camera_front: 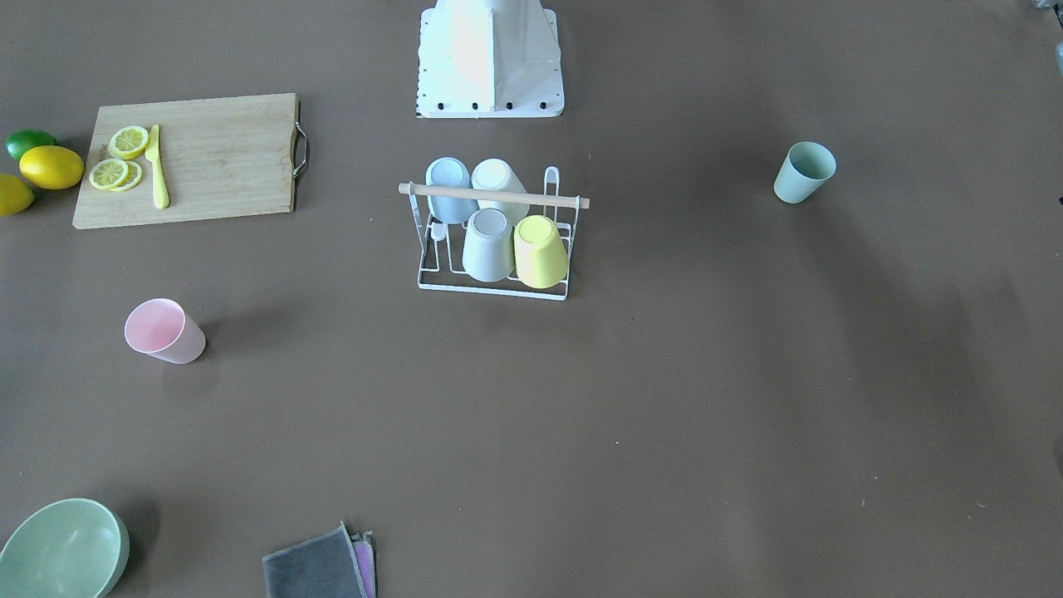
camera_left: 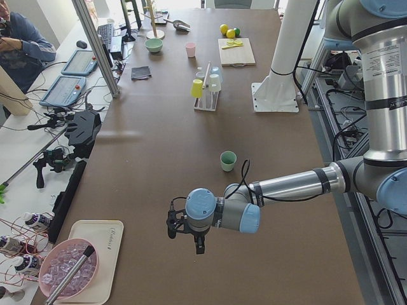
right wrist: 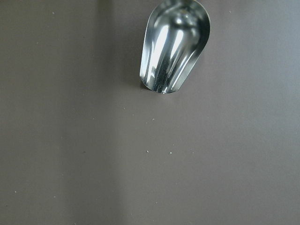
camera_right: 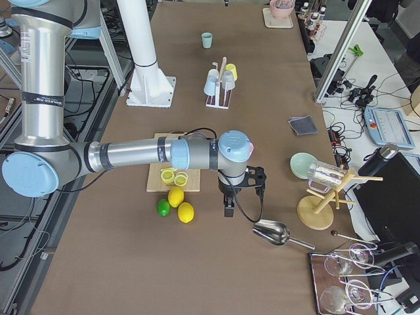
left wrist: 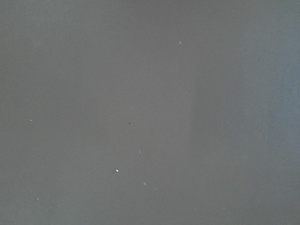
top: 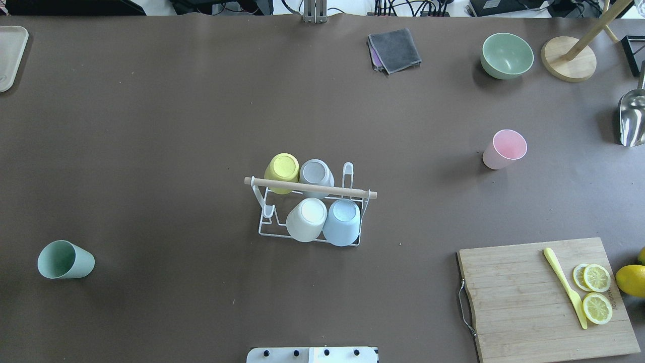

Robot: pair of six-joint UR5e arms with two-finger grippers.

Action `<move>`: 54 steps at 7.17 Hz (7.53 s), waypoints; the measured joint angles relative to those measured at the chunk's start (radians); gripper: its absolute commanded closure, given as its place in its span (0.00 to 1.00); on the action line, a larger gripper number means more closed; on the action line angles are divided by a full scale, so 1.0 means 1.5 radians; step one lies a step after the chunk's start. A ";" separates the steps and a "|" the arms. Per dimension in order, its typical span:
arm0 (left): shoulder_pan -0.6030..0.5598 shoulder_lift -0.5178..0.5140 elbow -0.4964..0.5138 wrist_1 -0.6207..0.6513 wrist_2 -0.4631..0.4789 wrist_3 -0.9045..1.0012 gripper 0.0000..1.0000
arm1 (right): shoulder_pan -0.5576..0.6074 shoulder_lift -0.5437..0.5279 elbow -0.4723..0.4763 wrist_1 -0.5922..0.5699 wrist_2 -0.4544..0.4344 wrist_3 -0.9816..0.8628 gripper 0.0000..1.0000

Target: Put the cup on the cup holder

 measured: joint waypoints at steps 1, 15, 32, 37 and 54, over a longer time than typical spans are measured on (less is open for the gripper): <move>0.000 -0.008 -0.010 0.036 -0.021 -0.001 0.02 | 0.000 0.000 -0.001 0.000 -0.001 0.001 0.00; 0.006 -0.040 -0.045 0.076 -0.021 -0.013 0.02 | -0.042 0.087 0.010 0.001 -0.041 0.040 0.00; 0.327 -0.345 -0.054 0.407 0.162 -0.008 0.02 | -0.327 0.573 -0.493 -0.111 0.002 0.021 0.00; 0.333 -0.426 0.008 0.540 0.178 0.192 0.02 | -0.360 0.575 -0.517 -0.197 0.029 -0.025 0.00; 0.452 -0.608 0.223 0.841 0.267 0.322 0.02 | -0.413 0.647 -0.684 -0.278 -0.043 -0.178 0.00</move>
